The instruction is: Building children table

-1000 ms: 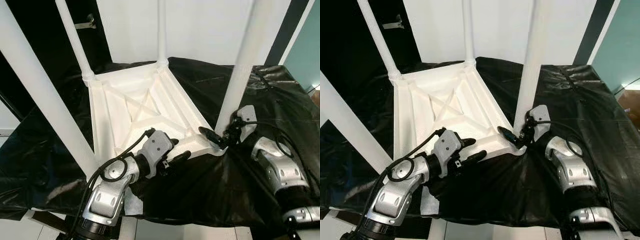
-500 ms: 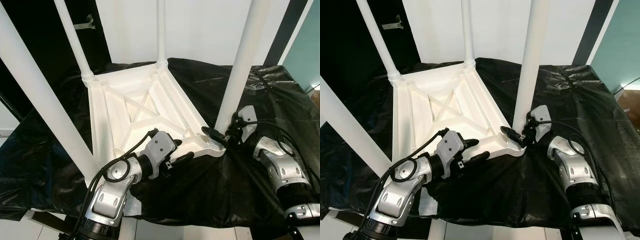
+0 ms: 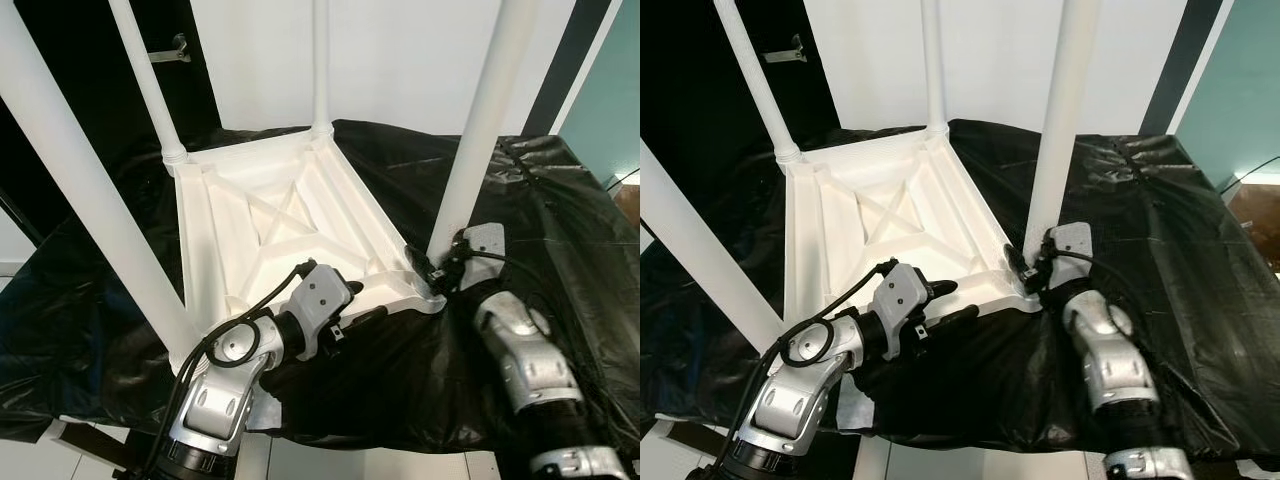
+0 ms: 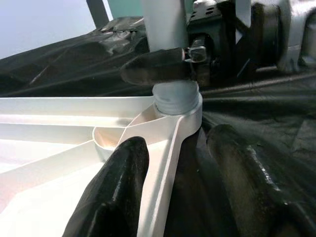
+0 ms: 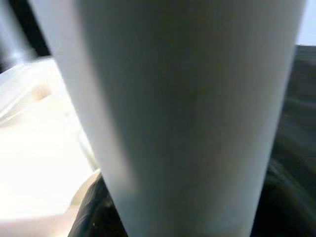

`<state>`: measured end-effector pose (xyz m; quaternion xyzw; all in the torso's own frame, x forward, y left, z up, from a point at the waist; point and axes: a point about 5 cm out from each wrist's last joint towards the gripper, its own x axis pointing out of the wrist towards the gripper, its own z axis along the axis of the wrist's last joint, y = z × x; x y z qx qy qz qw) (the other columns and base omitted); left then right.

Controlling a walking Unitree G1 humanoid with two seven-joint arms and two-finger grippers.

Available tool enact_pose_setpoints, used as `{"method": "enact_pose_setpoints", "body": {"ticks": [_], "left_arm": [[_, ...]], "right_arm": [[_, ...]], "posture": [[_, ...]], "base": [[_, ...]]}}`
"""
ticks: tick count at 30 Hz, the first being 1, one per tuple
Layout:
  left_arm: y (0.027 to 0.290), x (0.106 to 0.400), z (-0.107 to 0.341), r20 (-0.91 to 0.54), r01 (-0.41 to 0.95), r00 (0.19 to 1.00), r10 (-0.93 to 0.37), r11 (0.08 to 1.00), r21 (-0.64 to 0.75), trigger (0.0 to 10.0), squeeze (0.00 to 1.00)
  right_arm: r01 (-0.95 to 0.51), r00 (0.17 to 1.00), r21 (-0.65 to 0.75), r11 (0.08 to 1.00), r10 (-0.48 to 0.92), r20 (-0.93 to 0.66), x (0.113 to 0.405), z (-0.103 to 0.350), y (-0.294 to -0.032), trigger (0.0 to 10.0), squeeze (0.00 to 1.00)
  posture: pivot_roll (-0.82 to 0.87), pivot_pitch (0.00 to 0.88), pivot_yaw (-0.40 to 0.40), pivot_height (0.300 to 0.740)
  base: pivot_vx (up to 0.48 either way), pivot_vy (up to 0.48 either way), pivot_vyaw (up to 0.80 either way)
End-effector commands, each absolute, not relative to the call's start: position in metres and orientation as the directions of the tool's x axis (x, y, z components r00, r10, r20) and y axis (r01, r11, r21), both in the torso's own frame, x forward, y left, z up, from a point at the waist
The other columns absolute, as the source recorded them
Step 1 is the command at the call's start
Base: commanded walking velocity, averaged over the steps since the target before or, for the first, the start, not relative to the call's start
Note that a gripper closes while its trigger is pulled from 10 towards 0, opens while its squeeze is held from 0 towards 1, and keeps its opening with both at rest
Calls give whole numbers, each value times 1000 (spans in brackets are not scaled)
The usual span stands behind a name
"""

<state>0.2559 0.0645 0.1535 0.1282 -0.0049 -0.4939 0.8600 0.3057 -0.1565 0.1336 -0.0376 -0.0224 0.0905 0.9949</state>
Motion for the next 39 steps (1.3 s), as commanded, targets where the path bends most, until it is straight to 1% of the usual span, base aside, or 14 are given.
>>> {"method": "enact_pose_setpoints", "body": {"ticks": [1,3,5,7,13,19,20,22,23,29,32,36,37,39], "left_arm": [[71,259,151,-117,792,598,-793,562,239,10000,0],[71,259,151,-117,792,598,-793,562,239,10000,0],[71,259,151,-118,793,597,-794,561,238,10000,0],[70,258,151,-120,795,594,-795,558,239,10000,0],[68,257,151,-120,800,587,-801,552,235,10000,0],[68,257,151,-120,800,587,-801,551,236,10000,0],[68,257,151,-120,800,588,-800,552,236,10000,0],[68,257,152,-119,799,589,-800,553,236,10000,0],[68,257,152,-118,799,589,-800,554,236,10000,0],[69,258,153,-112,795,594,-797,559,237,10000,0],[69,259,153,-111,794,595,-796,560,237,10000,0],[72,260,152,-113,792,597,-794,561,240,10000,0],[71,261,152,-115,794,595,-796,558,241,10000,0],[71,261,152,-115,795,593,-797,556,242,10000,0]], "right_arm": [[-12,1000,-49,999,12,-6,298,121,-155,10000,0],[-12,1000,-49,999,12,-6,298,121,-155,10000,0],[118,993,0,993,-118,-3,292,119,-153,10000,0],[142,990,23,990,-141,-12,290,118,-148,10000,0],[134,991,17,991,-134,-10,285,121,-140,10000,0],[140,990,1,990,-140,-2,284,124,-141,10000,0],[144,990,-5,990,-144,3,284,126,-142,10000,322],[155,988,-8,988,-155,4,284,127,-143,10000,322],[163,987,-16,986,-163,8,284,128,-145,10000,1000],[160,986,31,987,-161,39,280,135,-152,10000,1000],[120,991,55,991,-123,57,277,137,-159,10000,1000],[-105,993,62,992,101,69,271,137,-177,10000,1000],[-152,987,47,987,149,62,272,136,-179,10000,969],[-184,982,37,982,182,56,272,136,-181,10000,969]], "posture": [[-21,0,10,740],[-21,0,10,740],[-20,0,13,740],[-13,0,10,740],[-13,0,9,740],[-15,0,9,740],[-15,0,9,740],[-15,0,7,740],[-16,0,5,740],[-17,0,6,740],[-21,0,8,740],[-42,0,14,740],[-47,0,16,740],[-47,0,16,740]], "base": [[0,0,0],[0,0,0],[0,0,0],[0,0,0],[0,0,0],[0,0,0],[0,0,0],[0,0,0],[0,0,0],[0,0,0],[0,0,0],[0,0,0],[0,0,0],[0,0,0]]}}
